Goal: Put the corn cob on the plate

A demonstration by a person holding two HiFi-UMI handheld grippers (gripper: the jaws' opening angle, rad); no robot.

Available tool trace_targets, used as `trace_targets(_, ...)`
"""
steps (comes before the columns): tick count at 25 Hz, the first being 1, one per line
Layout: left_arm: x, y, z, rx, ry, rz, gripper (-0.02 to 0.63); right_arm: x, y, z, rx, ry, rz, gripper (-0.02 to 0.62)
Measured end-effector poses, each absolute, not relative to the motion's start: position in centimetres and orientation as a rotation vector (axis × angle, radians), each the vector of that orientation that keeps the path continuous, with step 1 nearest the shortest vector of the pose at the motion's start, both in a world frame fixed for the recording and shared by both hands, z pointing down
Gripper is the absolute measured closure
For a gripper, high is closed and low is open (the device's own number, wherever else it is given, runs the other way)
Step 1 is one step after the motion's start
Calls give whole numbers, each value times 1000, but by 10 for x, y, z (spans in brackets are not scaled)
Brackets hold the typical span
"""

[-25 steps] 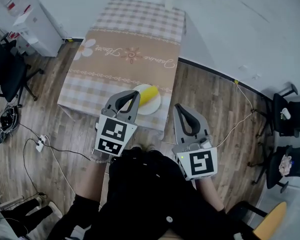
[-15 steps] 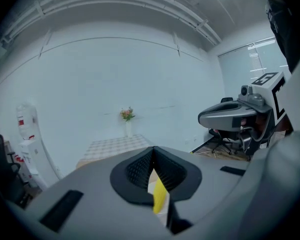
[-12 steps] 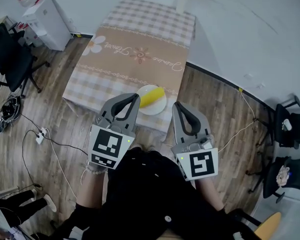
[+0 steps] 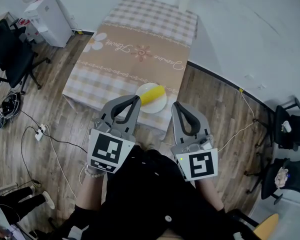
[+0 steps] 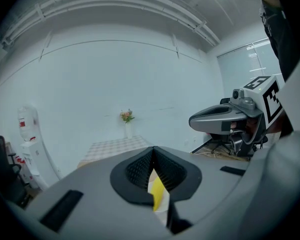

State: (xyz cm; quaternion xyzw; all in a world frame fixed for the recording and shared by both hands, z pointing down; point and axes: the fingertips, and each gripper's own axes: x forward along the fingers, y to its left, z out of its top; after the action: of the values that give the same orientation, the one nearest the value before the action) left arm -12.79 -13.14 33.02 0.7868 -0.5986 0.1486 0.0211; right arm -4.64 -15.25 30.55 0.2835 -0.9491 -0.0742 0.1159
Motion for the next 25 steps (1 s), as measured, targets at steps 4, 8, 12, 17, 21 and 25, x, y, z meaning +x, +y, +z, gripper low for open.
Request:
trace_targets(4,-120,-133,331,2459,-1827,452,592,-43,-152,305,834,-2773,-223,554)
trace_targets(8,-112,-135,333,2475,-1801,454,592,-37,-153,307,844,-2759,-225,554)
trace_targets(12,-103,-137,334,2497,-1762,450,592,-32,-154,308,857,-2751,-220,554)
trace_targets(17,-98,-139,334,2511,-1745,462,592,-30,-155,308,857,-2747,-215,554)
trace_targets(21,-97,-139,333,2515,-1736,463,592,-30,-155,309,851,-2745,-215,554)
trace_targets(25,-95,-139,334,2521,-1729,466,592,-30,-154,310,849,-2740,-215,554)
